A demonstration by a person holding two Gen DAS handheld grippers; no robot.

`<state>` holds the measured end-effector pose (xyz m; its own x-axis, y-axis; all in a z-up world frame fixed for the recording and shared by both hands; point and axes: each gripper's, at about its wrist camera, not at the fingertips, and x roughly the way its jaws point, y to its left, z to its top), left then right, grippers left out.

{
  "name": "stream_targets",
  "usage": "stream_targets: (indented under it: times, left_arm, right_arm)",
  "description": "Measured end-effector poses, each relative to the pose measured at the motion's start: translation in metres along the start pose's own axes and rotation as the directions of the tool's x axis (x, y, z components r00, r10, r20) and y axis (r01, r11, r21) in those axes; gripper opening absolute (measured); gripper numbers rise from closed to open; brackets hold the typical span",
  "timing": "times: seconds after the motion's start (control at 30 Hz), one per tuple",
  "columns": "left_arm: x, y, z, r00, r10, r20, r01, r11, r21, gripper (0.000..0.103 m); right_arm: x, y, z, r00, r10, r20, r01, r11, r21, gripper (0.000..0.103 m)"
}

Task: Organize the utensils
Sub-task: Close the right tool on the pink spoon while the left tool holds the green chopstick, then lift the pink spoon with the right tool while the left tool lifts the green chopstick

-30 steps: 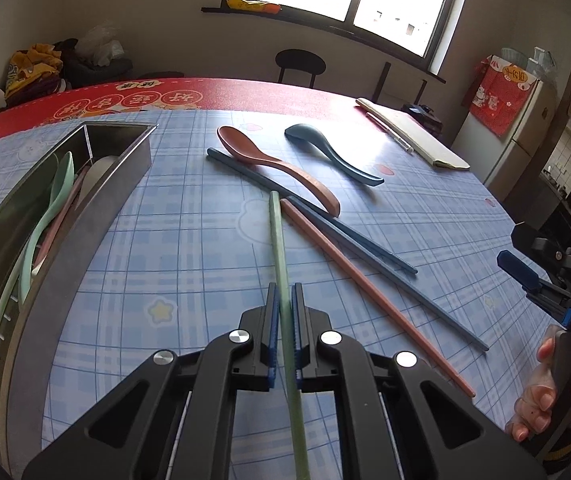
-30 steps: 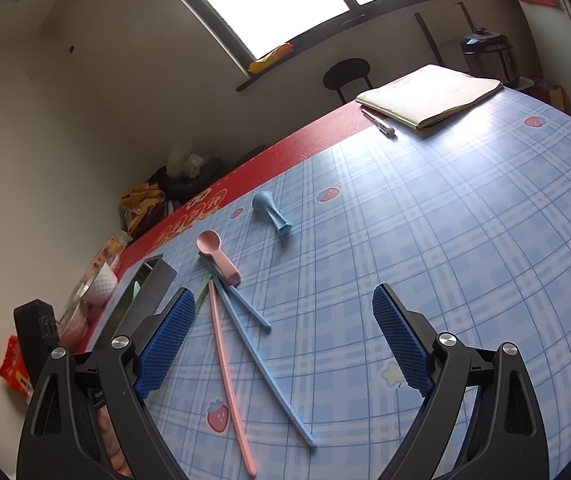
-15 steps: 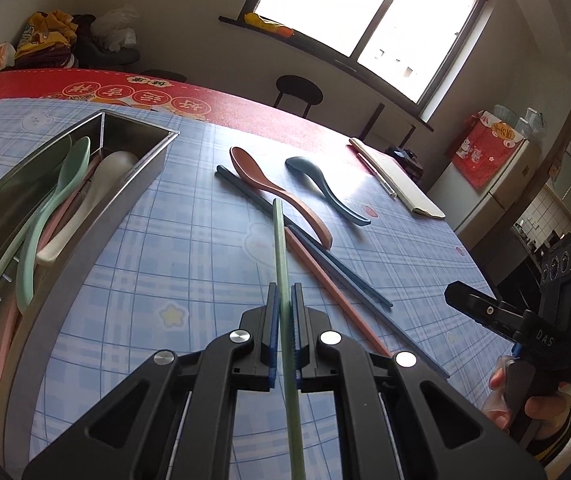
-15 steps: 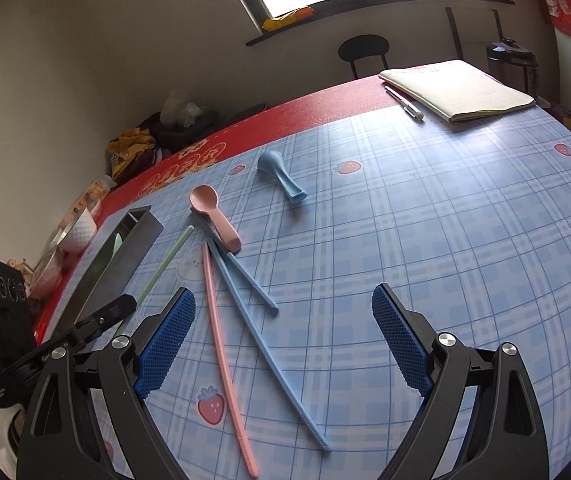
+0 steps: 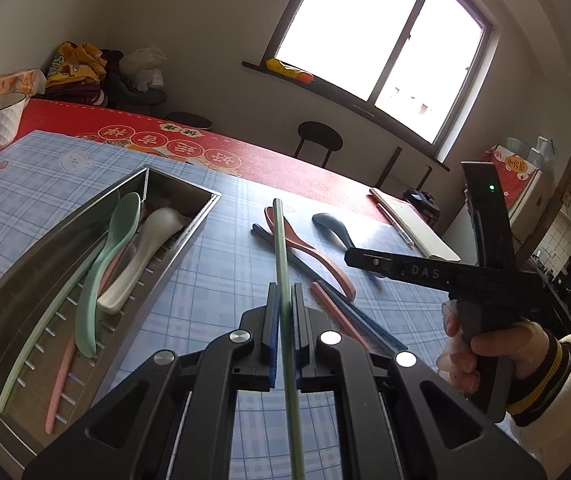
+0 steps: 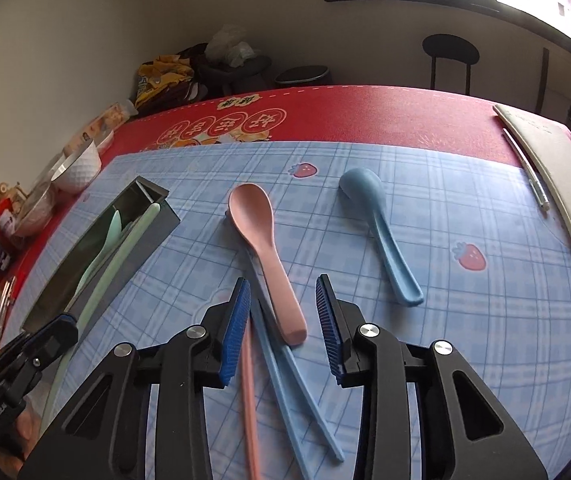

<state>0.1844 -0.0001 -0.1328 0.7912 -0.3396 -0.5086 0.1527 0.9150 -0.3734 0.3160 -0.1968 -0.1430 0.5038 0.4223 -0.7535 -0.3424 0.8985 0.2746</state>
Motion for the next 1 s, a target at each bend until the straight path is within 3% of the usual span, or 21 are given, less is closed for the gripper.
stream_targets:
  times: [0.07,0.27,0.53,0.67,0.77,1.0]
  left_arm:
    - [0.0,0.001,0.0,1.0,0.001,-0.004,-0.001,1.0,-0.003,0.006]
    - [0.003,-0.001,-0.003,1.0,0.001,-0.015,-0.001,1.0,0.005,0.006]
    - [0.004,-0.001,-0.004,1.0,0.003,-0.02,-0.003,1.0,0.004,0.006]
    - [0.006,-0.001,-0.005,1.0,0.006,-0.028,-0.006,1.0,0.005,0.006]
    - [0.007,-0.003,-0.007,0.999,0.005,-0.034,-0.005,1.0,0.011,0.006]
    - [0.009,-0.003,-0.008,0.999,0.009,-0.042,-0.008,1.0,0.013,0.006]
  right_arm:
    - [0.015,0.0,0.009,0.999,0.042,-0.025,-0.042,0.999,0.034,0.032]
    - [0.045,-0.002,0.016,0.993,0.056,-0.101,-0.048,0.995,0.082,0.032]
    - [0.049,-0.011,0.014,0.991,0.081,-0.107,-0.065,0.988,0.139,0.023]
    - [0.047,-0.007,0.011,0.991,0.064,-0.115,-0.051,0.992,0.118,0.014]
    - [0.04,-0.007,0.007,0.994,0.053,-0.094,-0.04,0.989,0.139,0.014]
    - [-0.003,-0.004,-0.012,0.993,0.106,0.058,-0.117,0.963,0.242,0.014]
